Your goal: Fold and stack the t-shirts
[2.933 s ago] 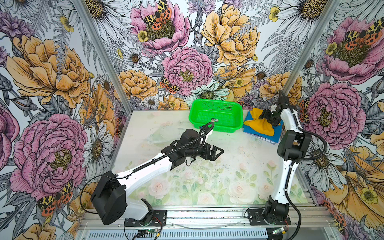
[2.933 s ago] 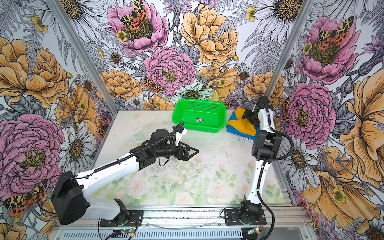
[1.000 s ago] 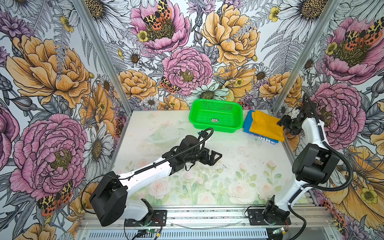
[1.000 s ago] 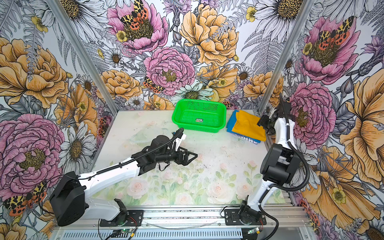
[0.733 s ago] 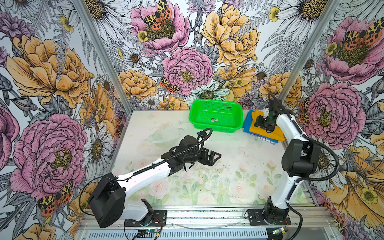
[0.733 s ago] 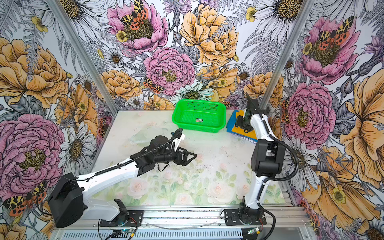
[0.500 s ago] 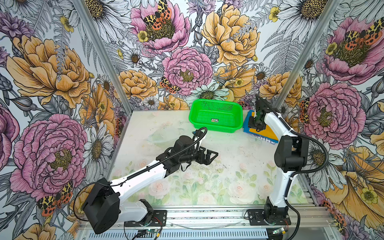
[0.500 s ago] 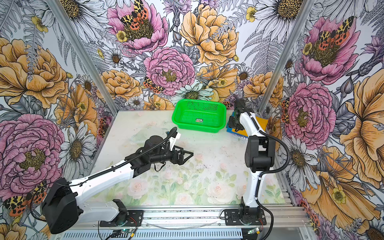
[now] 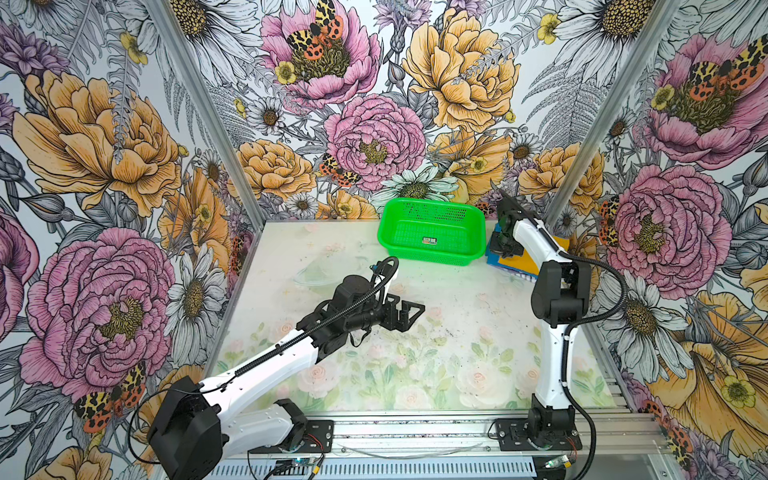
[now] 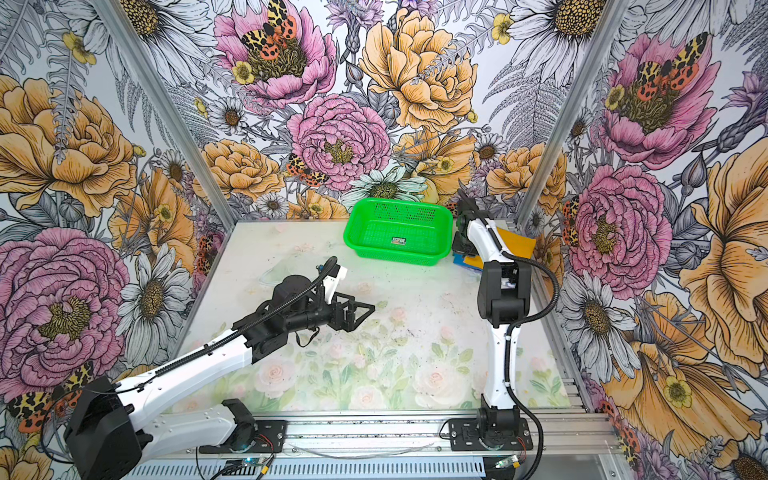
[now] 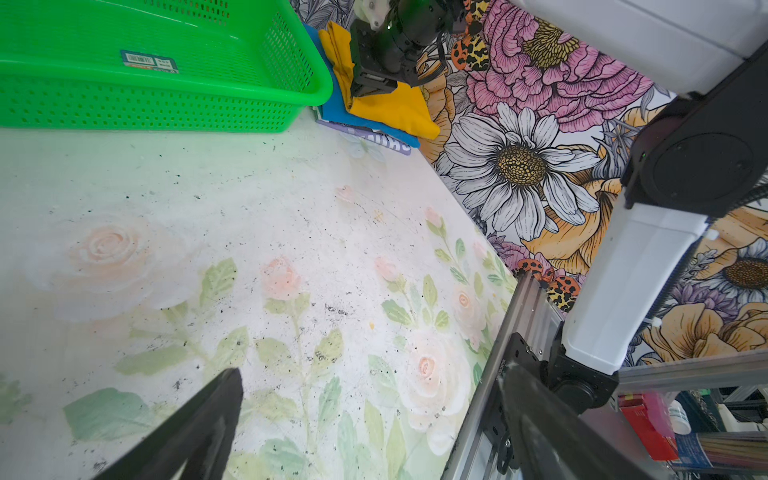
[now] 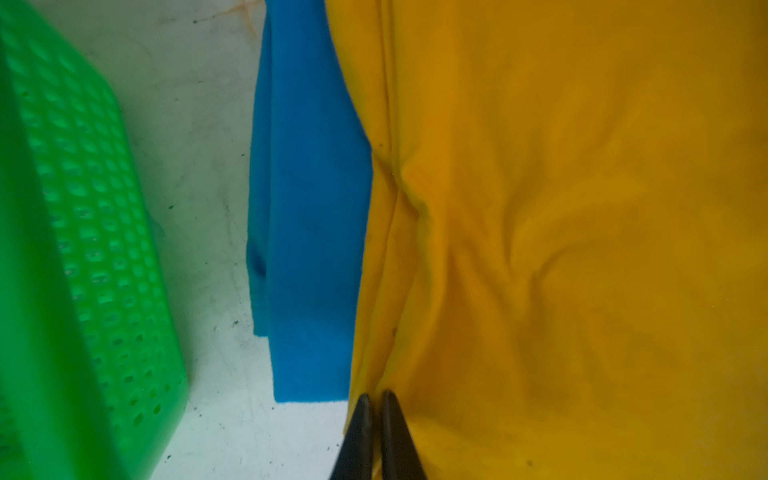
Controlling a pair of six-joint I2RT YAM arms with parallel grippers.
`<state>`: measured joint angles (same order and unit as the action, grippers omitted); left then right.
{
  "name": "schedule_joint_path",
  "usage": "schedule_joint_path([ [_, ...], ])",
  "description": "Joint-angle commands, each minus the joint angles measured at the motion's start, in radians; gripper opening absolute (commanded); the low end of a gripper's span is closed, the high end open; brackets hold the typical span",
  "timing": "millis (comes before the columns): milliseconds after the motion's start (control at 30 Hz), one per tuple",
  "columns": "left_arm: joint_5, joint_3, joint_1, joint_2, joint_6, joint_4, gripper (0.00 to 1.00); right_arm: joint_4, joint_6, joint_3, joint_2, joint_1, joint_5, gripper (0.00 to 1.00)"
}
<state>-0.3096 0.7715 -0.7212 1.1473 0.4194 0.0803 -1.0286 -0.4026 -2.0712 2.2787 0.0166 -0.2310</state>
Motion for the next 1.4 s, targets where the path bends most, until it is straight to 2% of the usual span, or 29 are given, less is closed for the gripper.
schedule_joint_path([
  [0,0.012,-0.021,0.012,-0.022,0.007,0.001,0.99,-0.048,-0.005,-0.078,0.016,0.007,-0.044,0.03],
  [67,0.011,-0.023,0.014,-0.024,0.007,-0.001,0.99,-0.051,0.004,-0.107,0.016,0.008,-0.027,0.00],
  [367,0.010,-0.036,0.015,-0.035,0.012,-0.015,0.99,-0.112,0.054,-0.310,0.042,0.009,0.086,0.00],
  [400,0.012,-0.037,0.013,-0.035,0.012,-0.014,0.99,-0.115,0.054,-0.301,0.040,0.009,0.102,0.05],
  [433,0.011,-0.036,0.015,-0.035,0.012,-0.015,0.99,-0.117,0.055,-0.288,0.034,0.010,0.116,0.16],
  [500,0.010,-0.035,0.014,-0.036,0.014,-0.014,0.99,-0.119,0.056,-0.253,0.013,0.011,0.117,0.45],
  [567,0.010,-0.032,0.014,-0.036,0.012,-0.009,0.99,-0.117,0.063,-0.217,-0.018,0.007,0.094,0.57],
  [633,0.009,-0.029,0.014,-0.035,0.009,-0.003,0.99,-0.117,0.065,-0.194,-0.048,-0.012,0.119,0.62],
  [767,0.005,-0.023,0.013,-0.028,0.009,-0.004,0.99,-0.113,0.049,-0.134,-0.106,-0.065,0.177,0.64],
  [867,-0.003,-0.016,0.014,-0.017,0.010,-0.004,0.99,-0.077,0.034,-0.017,-0.174,-0.113,0.225,0.64],
  [1100,-0.009,-0.002,0.003,0.006,0.015,-0.005,0.99,0.181,0.020,0.442,-0.418,-0.296,0.486,0.64],
  [1200,-0.003,-0.001,-0.006,0.017,0.020,-0.014,0.99,0.284,0.008,0.585,-0.468,-0.394,0.594,0.63],
  [1300,0.002,0.000,-0.017,0.025,0.024,-0.020,0.99,0.370,0.005,0.639,-0.467,-0.484,0.673,0.62],
  [1367,0.010,-0.001,-0.025,0.027,0.024,-0.019,0.99,0.385,0.018,0.618,-0.437,-0.516,0.693,0.61],
])
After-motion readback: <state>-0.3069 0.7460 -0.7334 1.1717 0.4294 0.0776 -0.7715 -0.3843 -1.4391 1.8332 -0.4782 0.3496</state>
